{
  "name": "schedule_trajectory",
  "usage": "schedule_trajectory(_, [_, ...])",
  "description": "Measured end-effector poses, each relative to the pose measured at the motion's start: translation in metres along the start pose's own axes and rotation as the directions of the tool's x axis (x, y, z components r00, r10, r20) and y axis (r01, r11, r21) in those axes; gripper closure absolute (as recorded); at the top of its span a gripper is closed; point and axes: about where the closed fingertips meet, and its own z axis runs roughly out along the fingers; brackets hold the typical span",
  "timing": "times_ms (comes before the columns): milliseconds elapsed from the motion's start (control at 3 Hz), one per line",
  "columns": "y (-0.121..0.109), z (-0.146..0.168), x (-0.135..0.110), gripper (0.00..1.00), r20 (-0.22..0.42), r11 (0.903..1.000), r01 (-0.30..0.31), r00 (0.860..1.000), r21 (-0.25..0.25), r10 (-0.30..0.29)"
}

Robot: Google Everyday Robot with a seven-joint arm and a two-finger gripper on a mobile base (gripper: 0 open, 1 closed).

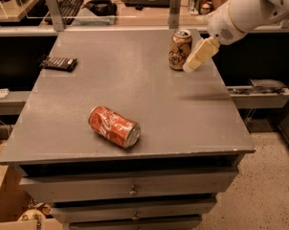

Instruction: Move orange can near coke can

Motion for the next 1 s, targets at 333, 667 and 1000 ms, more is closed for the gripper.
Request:
schedule_trajectory(333, [-0.024, 0.026, -0.007, 0.0, 0.103, 0.9981, -0.058, 0.993, 0.02, 0.056])
schedule_trajectory(667, [-0.036, 0.048, -0.007, 0.0, 0.187, 0.9917, -0.128, 0.974, 0.003, 0.126])
schedule_trajectory(1000, [-0.037, 0.064, -0.009, 0.0, 0.246, 0.9833, -0.18, 0.952, -0.029, 0.181])
